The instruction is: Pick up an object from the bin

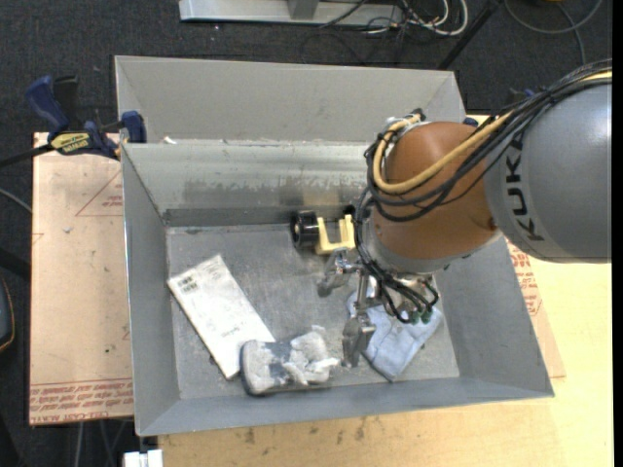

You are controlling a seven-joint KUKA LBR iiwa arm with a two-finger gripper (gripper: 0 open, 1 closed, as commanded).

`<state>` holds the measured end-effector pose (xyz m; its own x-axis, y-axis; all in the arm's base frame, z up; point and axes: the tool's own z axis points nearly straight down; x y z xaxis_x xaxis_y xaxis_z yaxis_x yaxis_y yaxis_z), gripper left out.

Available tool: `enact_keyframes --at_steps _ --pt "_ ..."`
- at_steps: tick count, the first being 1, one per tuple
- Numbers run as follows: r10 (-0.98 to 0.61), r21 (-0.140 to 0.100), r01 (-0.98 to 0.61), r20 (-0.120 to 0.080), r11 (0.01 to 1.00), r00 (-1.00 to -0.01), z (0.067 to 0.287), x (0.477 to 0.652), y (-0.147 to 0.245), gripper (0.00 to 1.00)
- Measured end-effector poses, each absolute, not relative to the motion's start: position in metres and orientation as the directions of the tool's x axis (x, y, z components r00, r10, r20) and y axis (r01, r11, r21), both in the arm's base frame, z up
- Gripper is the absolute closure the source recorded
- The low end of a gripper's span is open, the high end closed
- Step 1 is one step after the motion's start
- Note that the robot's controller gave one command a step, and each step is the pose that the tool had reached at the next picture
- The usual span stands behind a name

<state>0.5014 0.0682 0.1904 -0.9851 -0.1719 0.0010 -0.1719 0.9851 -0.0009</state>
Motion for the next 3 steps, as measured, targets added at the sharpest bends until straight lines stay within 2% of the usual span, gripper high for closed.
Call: enact_keyframes --at_steps 1,2,3 --pt "-0.095 0.002 -0.095 -0.005 0.995 -0.995 0.144 0.512 0.07 0.0" --pt "-0.344 0.001 -0.344 0.003 0.939 -0.939 0.123 0.501 0.072 0.0" --pt "-0.51 0.001 -0.51 -0.002 0.86 -0.86 0.131 0.518 0.136 1.0"
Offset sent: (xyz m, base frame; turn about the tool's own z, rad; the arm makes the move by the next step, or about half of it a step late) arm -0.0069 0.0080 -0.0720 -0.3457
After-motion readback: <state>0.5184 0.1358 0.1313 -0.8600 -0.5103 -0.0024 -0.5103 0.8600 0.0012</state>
